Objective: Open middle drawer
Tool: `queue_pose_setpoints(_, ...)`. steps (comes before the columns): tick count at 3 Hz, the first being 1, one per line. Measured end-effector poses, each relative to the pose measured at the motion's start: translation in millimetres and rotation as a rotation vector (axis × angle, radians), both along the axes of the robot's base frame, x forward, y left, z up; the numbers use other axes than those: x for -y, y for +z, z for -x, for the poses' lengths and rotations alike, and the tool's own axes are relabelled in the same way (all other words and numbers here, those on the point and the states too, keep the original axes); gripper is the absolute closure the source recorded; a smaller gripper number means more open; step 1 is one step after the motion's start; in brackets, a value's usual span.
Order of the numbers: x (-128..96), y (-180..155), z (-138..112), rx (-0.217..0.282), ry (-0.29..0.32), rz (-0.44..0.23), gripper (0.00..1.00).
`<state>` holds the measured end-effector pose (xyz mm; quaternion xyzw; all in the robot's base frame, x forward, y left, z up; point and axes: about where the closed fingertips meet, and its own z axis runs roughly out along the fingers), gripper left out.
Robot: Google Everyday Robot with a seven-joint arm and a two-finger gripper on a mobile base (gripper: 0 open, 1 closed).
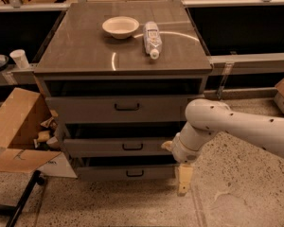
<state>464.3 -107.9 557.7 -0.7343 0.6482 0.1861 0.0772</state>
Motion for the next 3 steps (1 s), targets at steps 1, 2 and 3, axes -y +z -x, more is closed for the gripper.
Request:
queue_pose_setpoints(1,3,-12,-15,0.025,-0.003,0.053,0.00)
queue_pose_setpoints(2,21,-32,-54,0.090,-0.001,0.108,0.00)
queue_pose_setpoints(3,39,-61,-106,0.134,0.022,0.136,0.00)
